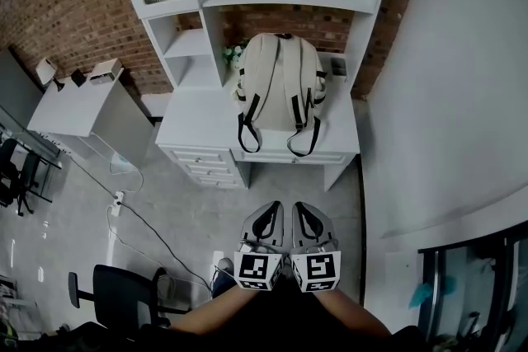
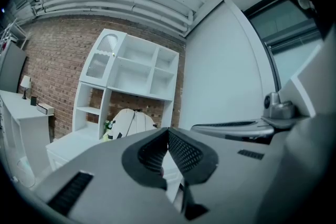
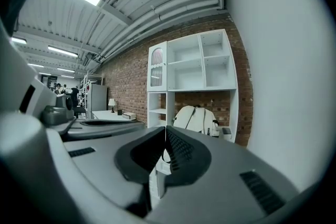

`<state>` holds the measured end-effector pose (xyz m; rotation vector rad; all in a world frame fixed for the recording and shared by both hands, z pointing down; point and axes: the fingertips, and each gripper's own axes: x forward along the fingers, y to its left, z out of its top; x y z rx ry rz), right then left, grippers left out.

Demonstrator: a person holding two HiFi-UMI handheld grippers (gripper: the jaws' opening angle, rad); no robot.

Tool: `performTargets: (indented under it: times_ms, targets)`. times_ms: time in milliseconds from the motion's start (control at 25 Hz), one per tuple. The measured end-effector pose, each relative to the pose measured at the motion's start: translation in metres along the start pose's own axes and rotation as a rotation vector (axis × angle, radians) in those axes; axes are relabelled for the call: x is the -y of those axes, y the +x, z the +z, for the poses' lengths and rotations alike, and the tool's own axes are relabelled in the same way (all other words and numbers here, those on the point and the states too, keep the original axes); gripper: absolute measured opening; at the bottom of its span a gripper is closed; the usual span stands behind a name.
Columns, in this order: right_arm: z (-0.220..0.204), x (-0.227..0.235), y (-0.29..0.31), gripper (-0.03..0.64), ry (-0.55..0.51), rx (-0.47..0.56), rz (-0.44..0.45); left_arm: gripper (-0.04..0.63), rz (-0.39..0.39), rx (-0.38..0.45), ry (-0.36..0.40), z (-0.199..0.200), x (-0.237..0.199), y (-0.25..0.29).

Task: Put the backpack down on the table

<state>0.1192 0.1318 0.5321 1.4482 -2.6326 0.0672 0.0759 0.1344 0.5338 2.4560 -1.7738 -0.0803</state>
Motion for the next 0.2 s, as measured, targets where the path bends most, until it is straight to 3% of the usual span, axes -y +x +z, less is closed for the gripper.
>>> performTargets:
  times_ms: [200]
  targets:
    - [-0.0051, 0.0057, -0.0069, 0.02, -0.005, -0.011, -0.005, 0.017, -0.001, -0.004, -0.002, -0.0043, 0.0083, 0.0002]
